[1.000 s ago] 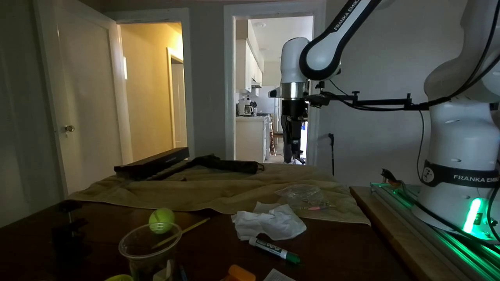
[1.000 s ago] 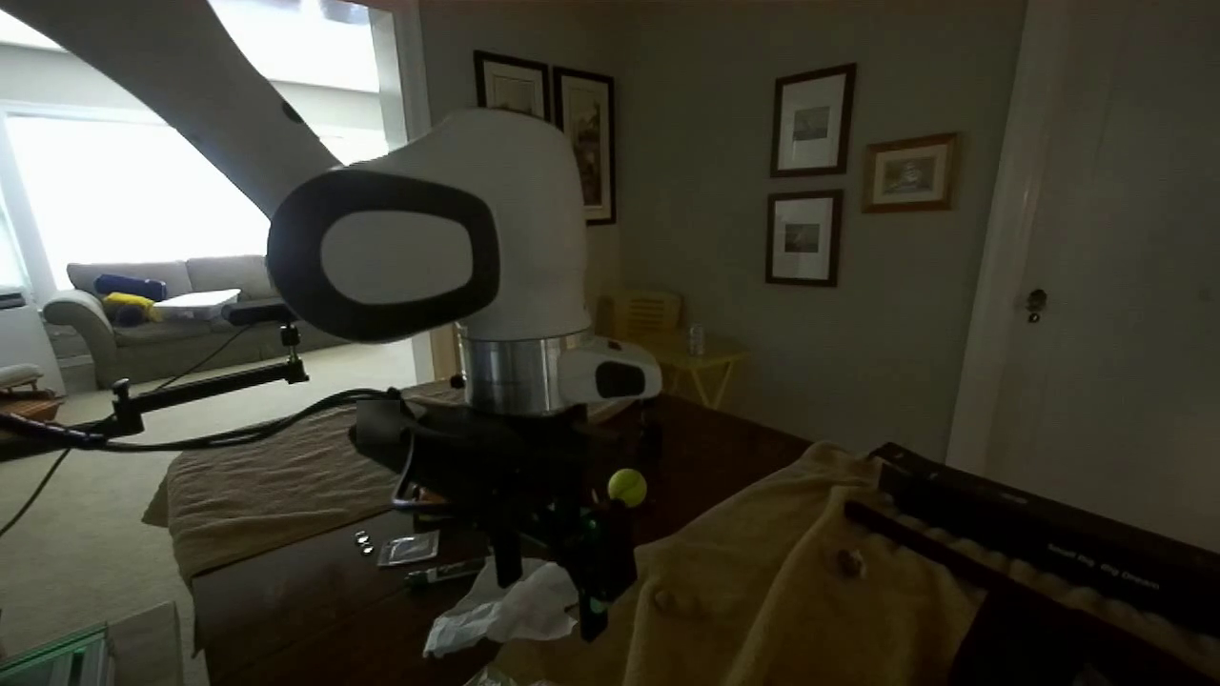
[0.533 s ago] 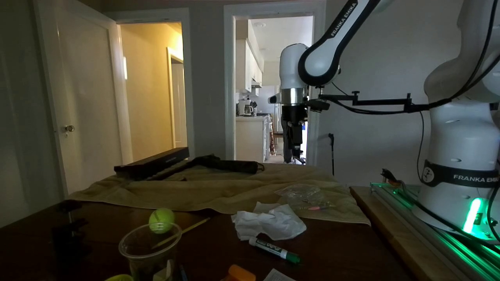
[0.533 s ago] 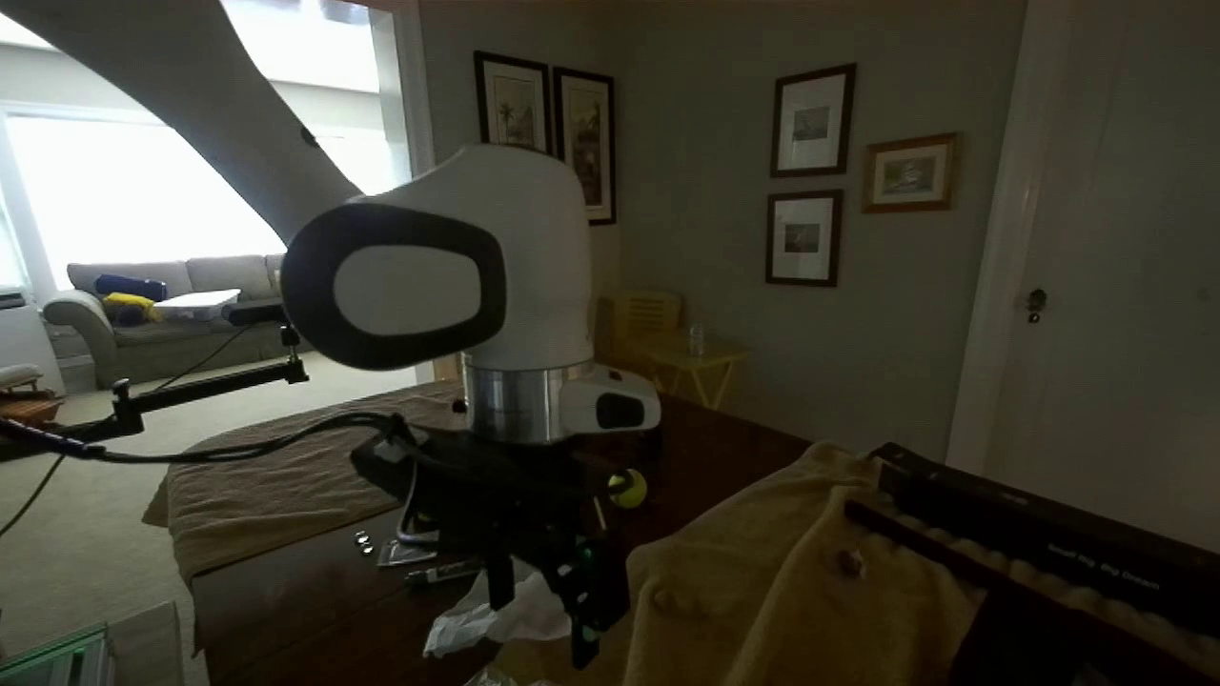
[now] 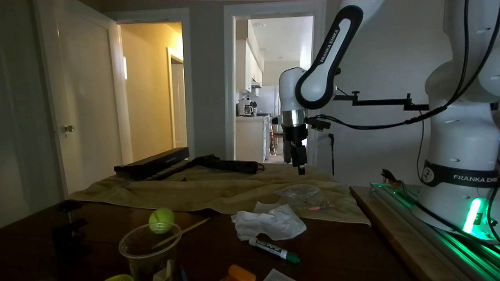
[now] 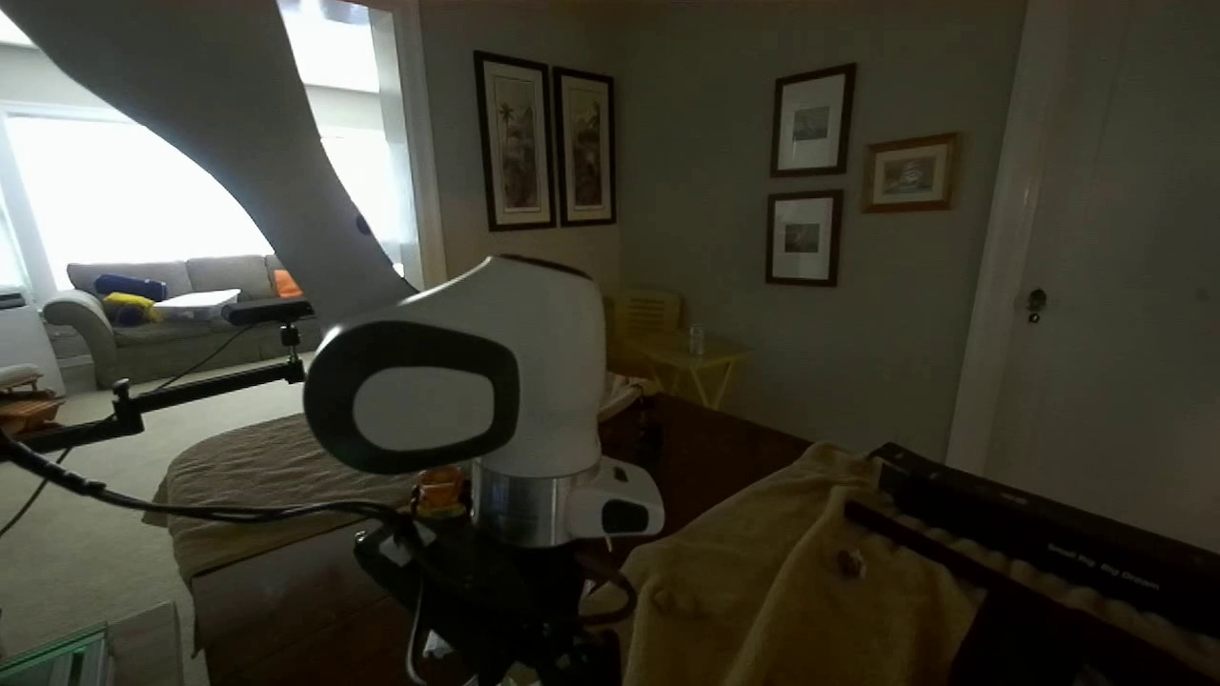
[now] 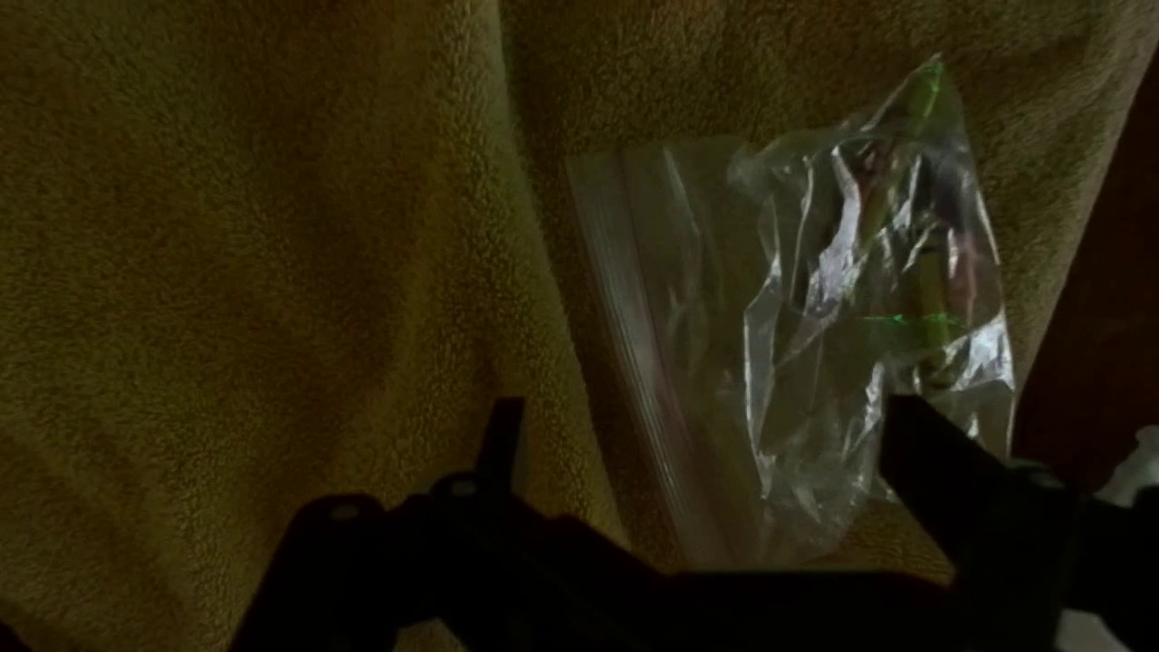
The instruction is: Move the clear plastic to the left.
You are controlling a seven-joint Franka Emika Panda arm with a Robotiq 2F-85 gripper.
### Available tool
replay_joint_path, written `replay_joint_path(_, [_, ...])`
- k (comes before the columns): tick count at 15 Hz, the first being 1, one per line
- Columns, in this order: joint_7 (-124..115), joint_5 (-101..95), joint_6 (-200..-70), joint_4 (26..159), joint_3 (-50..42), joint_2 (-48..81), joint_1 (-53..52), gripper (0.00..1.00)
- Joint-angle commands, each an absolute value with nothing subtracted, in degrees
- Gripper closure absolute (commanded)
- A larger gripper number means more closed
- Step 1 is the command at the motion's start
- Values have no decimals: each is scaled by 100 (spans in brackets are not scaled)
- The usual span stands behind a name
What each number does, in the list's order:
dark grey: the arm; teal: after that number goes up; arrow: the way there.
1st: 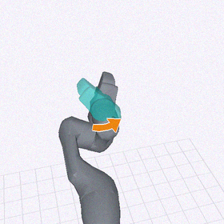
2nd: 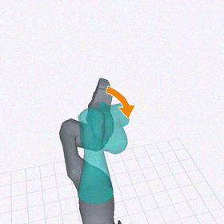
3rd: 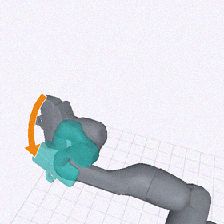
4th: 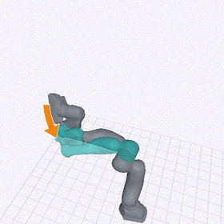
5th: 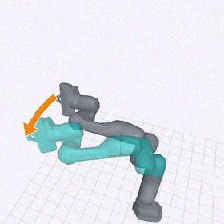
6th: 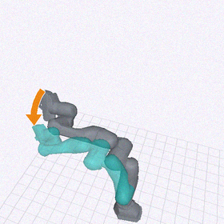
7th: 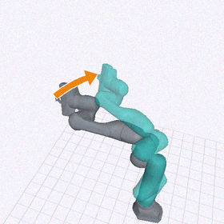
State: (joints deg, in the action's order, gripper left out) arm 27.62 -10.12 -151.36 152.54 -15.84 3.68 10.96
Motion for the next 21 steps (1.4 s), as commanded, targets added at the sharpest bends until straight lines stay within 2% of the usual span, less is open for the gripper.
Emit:
replay_joint_path(1, [3254,-559,-15579,15205,-1403,792,1354,0])
replay_joint_path(6, [3546,-135,-15883,15175,-1023,1137,1570,0])
replay_joint_path(14, [3446,-684,-15937,14759,-933,1681,1600,0])
replay_joint_path(15, [3404,-784,-15983,14698,-982,1752,1592,25])
replay_joint_path(17, [3437,-862,-15989,14616,-984,1823,1651,34])
replay_joint_path(21, [3604,-676,-15950,14572,-840,1859,1899,64])
